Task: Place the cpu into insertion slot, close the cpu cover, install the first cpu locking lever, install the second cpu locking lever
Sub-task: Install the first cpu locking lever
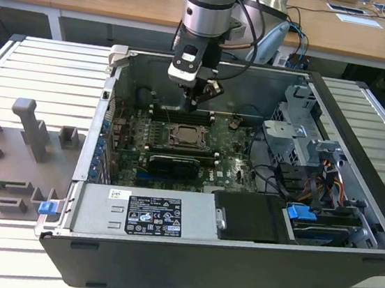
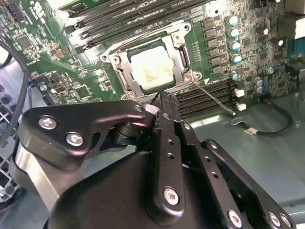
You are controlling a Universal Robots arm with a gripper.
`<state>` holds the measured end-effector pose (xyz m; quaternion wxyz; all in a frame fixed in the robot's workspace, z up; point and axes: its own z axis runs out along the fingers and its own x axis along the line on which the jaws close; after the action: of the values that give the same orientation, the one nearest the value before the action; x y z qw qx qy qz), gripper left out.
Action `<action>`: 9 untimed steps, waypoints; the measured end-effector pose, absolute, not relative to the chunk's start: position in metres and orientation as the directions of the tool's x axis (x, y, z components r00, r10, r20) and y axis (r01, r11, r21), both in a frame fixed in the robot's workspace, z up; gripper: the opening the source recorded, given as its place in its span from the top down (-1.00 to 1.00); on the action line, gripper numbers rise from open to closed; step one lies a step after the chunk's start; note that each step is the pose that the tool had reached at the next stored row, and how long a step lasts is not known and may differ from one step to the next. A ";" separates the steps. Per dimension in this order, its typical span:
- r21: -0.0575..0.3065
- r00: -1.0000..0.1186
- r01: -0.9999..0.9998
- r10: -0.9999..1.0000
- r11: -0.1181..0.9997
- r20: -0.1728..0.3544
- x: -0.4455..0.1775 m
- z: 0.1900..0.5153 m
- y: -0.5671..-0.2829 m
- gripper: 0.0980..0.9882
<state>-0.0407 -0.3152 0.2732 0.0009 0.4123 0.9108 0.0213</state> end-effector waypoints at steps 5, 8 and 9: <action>0.040 -0.708 0.706 0.706 0.707 0.016 -0.041 0.273 -0.315 0.98; 0.039 -0.749 0.663 0.663 0.748 0.015 -0.041 0.273 -0.315 0.98; 0.039 -0.763 0.647 0.647 0.762 0.015 -0.041 0.273 -0.315 0.98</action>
<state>-0.0407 -0.3152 0.2731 -0.0005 0.3445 0.9385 0.0210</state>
